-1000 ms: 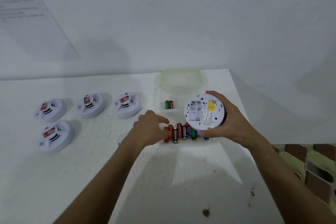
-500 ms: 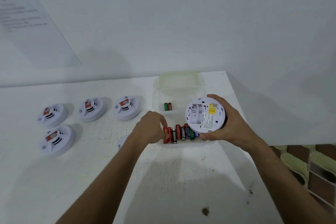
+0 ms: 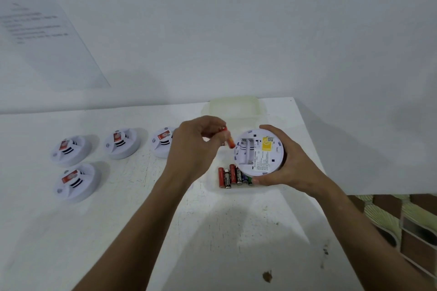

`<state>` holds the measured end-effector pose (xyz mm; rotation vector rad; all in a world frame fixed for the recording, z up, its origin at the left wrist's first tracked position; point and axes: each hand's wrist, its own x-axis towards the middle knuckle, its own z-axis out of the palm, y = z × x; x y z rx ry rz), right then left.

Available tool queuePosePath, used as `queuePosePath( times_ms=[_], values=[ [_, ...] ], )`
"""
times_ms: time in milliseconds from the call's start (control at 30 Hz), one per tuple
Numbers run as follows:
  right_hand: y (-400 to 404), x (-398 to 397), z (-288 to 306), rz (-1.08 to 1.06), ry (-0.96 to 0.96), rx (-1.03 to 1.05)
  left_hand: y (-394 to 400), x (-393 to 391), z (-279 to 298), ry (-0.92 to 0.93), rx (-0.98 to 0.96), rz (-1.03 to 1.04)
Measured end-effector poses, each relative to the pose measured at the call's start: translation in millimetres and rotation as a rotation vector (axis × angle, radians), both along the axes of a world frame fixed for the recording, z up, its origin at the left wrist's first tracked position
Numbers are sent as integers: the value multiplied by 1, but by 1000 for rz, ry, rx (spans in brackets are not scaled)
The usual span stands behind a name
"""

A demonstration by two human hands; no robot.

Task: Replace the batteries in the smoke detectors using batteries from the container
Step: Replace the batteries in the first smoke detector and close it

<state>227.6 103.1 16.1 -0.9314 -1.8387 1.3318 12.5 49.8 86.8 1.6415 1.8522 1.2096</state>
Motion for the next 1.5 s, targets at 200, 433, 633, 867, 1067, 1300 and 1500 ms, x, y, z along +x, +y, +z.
queuePosePath(
  times_ms=[200, 433, 633, 867, 1067, 1300, 1500],
  values=[
    [0, -8, -1, 3, 13, 6, -9, 16, -16, 28, 111, -41],
    [4, -8, -2, -32, 28, 2, -16, 13, -52, 335, 355, -89],
    [7, -11, -4, -28, 1, 21, -16, 11, -56, 325, 335, -79],
    [8, -9, -2, -2, 20, 22, -14, 13, -45, 104, 95, -95],
    [7, -6, 2, 58, 16, 4, -5, 2, -28, -364, -382, -191],
    [10, -7, 6, 68, -2, 11, 3, -3, -32, -494, -422, -169],
    [13, -2, 8, 69, 5, 22, 10, 5, -32, -552, -420, -152]
  ],
)
